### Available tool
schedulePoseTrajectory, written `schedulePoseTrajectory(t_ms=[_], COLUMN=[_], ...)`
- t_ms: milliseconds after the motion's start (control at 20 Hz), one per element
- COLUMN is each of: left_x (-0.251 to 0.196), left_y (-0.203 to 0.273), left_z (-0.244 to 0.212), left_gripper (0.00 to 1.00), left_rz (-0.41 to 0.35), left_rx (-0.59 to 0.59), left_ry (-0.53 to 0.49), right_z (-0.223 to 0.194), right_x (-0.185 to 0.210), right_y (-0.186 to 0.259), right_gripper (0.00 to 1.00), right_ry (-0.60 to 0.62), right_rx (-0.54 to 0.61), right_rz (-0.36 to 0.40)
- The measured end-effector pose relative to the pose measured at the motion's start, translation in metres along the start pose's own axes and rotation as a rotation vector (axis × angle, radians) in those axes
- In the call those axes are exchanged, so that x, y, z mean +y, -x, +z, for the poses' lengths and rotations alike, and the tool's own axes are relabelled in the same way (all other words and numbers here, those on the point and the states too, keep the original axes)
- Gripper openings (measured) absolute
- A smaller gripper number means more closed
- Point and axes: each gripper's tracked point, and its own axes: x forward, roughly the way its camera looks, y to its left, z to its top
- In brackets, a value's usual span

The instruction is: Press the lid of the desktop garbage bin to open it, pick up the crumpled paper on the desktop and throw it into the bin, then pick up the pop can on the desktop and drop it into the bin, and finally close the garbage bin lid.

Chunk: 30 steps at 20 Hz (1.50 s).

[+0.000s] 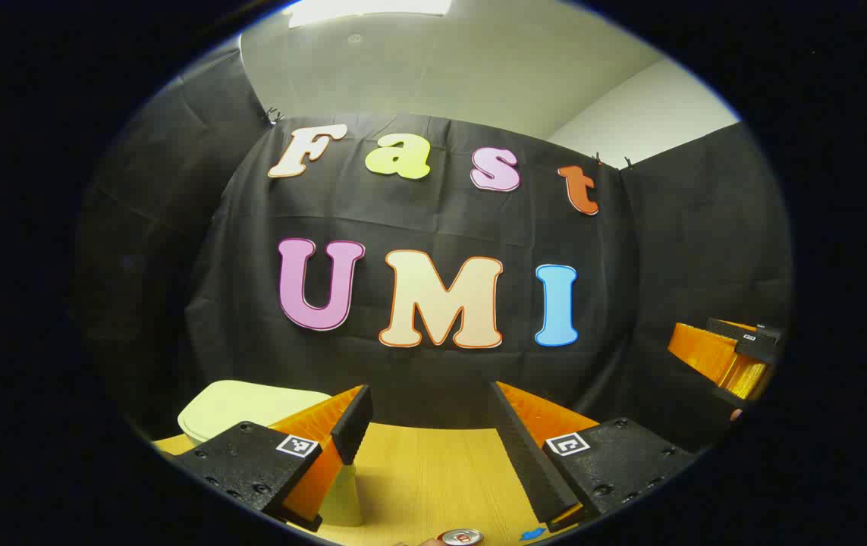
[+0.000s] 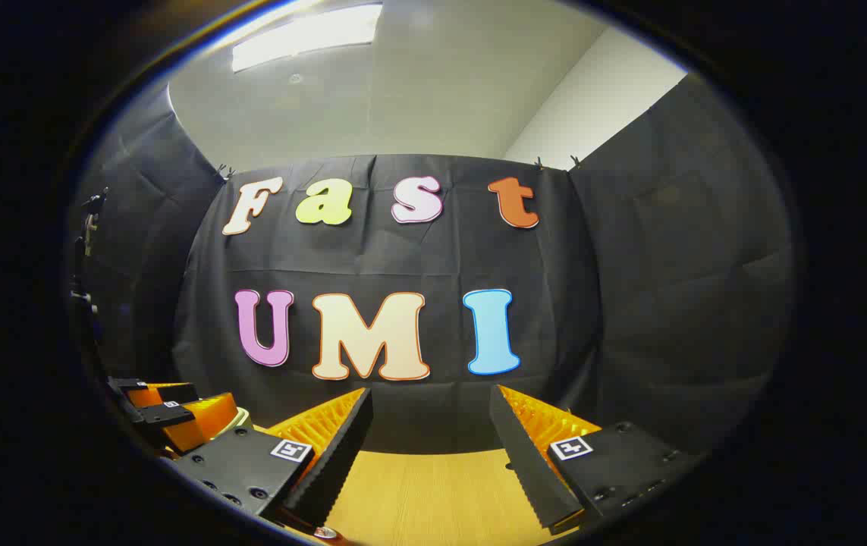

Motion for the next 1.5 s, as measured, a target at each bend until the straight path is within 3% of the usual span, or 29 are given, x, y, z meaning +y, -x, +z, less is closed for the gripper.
schedulePoseTrajectory(t_ms=[350,1200,1400,1500], left_x=[-0.006,0.001,0.004,0.007], left_y=[0.002,0.010,0.011,0.012], left_z=[0.007,0.000,0.002,0.000], left_gripper=[0.93,0.92,0.56,0.47], left_rz=[0.009,0.051,0.063,0.064], left_rx=[-0.023,0.012,0.001,0.008], left_ry=[-0.079,-0.127,-0.123,-0.108], right_z=[-0.016,-0.025,-0.027,-0.028], right_x=[-0.003,-0.004,-0.004,-0.003], right_y=[-0.003,0.002,0.005,0.005], right_gripper=[0.98,0.98,0.98,0.98], right_ry=[-0.015,-0.015,-0.008,-0.009], right_rx=[0.025,0.053,0.056,0.060], right_rz=[0.032,0.071,0.073,0.076])
